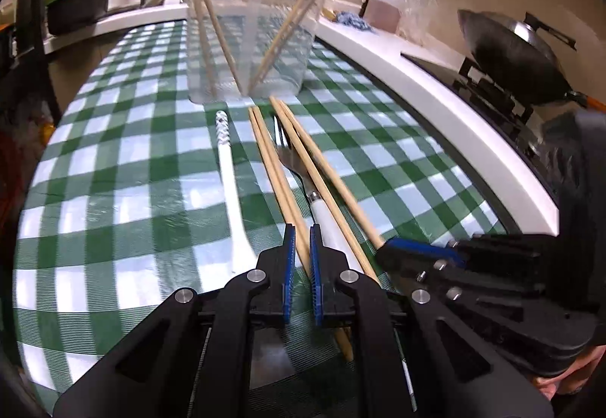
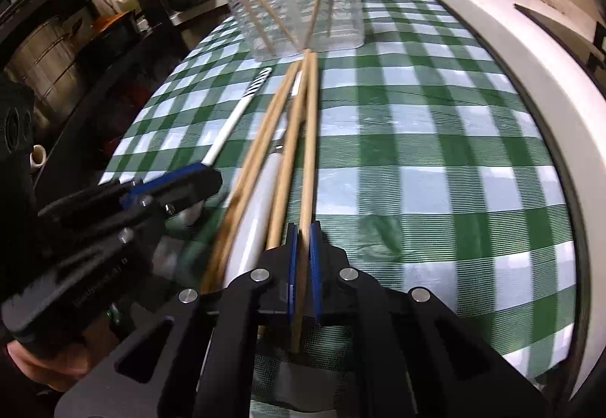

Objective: Organize utensils
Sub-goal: 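Lower the left tool onto a chopstick while the right tool grasps another chopstick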

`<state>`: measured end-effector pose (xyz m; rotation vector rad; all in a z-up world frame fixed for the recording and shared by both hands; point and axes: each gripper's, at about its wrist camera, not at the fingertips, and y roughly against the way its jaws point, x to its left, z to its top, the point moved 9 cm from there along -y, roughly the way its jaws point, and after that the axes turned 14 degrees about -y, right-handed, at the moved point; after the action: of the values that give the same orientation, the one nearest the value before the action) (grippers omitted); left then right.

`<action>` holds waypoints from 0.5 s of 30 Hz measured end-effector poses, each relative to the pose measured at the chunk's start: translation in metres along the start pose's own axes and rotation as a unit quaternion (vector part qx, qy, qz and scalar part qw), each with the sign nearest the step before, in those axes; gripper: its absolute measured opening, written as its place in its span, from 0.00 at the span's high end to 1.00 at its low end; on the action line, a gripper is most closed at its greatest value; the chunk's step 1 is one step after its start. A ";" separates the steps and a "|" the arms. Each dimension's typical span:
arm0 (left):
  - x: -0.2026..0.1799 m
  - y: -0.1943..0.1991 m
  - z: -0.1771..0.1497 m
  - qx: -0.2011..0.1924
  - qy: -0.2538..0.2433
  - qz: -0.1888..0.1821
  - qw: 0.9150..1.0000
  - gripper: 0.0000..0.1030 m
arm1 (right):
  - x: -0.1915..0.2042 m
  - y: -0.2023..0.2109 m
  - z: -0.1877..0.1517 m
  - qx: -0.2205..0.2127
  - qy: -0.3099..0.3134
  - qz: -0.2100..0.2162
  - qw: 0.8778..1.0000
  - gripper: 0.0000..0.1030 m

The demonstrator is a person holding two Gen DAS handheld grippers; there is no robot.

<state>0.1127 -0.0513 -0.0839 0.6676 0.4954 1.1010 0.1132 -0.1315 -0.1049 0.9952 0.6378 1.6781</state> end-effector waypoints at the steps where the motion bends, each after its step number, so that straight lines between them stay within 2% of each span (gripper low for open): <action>1: -0.002 -0.005 -0.003 0.009 0.001 -0.001 1.000 0.92 | -0.004 0.001 0.002 -0.003 -0.005 -0.004 1.000 0.94; 3: -0.004 -0.011 -0.006 0.021 0.001 -0.001 1.000 0.92 | -0.010 0.003 0.006 -0.007 -0.015 -0.012 1.000 0.94; 8: 0.004 -0.007 -0.009 0.038 -0.014 0.048 0.998 0.92 | -0.025 0.004 0.012 -0.015 -0.023 -0.038 0.999 0.94; 12: 0.002 -0.010 -0.011 0.048 -0.032 0.052 0.997 0.90 | -0.027 0.002 0.011 -0.014 -0.019 -0.043 0.999 0.93; 15: -0.002 -0.010 -0.010 0.048 -0.055 0.071 0.995 0.90 | -0.027 0.003 0.011 -0.016 -0.014 -0.045 0.999 0.93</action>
<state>0.1113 -0.0537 -0.0977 0.8535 0.4124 1.1723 0.1243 -0.1582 -0.1054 0.9509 0.6275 1.5880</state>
